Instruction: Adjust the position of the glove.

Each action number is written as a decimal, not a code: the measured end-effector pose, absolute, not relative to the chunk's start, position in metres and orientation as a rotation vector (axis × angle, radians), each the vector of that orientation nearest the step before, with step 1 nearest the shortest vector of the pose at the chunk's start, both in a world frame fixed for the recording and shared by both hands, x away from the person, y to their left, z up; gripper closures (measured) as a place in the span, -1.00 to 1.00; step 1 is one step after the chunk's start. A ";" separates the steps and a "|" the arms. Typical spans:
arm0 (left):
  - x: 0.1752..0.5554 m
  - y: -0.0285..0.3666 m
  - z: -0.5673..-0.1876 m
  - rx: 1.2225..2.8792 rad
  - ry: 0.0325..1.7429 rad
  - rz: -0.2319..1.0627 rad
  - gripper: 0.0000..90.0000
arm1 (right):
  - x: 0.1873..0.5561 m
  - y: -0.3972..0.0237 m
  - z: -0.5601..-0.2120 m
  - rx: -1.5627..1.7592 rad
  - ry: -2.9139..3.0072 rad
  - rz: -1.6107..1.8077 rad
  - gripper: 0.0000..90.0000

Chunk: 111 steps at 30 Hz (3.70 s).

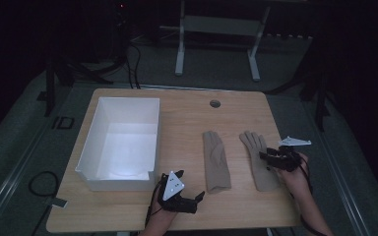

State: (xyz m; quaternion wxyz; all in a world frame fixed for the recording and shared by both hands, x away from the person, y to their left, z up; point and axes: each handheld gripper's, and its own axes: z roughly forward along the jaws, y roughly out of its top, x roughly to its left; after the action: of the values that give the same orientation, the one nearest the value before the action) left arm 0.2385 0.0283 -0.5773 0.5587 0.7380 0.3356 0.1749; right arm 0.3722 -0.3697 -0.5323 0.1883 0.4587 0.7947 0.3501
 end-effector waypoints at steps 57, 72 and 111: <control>0.238 0.028 -0.577 1.741 0.801 0.421 -0.99 | 0.339 -0.220 -0.456 1.533 1.874 1.254 0.98; 0.238 0.029 -0.577 1.738 0.800 0.419 -0.99 | 0.351 -0.196 -0.500 1.589 1.921 1.127 0.97; 0.240 0.027 -0.577 1.766 0.804 0.400 -0.99 | 0.365 -0.210 -0.520 1.412 2.196 1.139 -0.20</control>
State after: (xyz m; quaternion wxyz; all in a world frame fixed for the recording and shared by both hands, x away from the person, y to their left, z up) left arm 0.2404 0.0266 -0.5770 0.5480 0.7457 0.3393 0.1688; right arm 0.3647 -0.2097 -0.5200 0.1463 0.4903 0.7627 0.3956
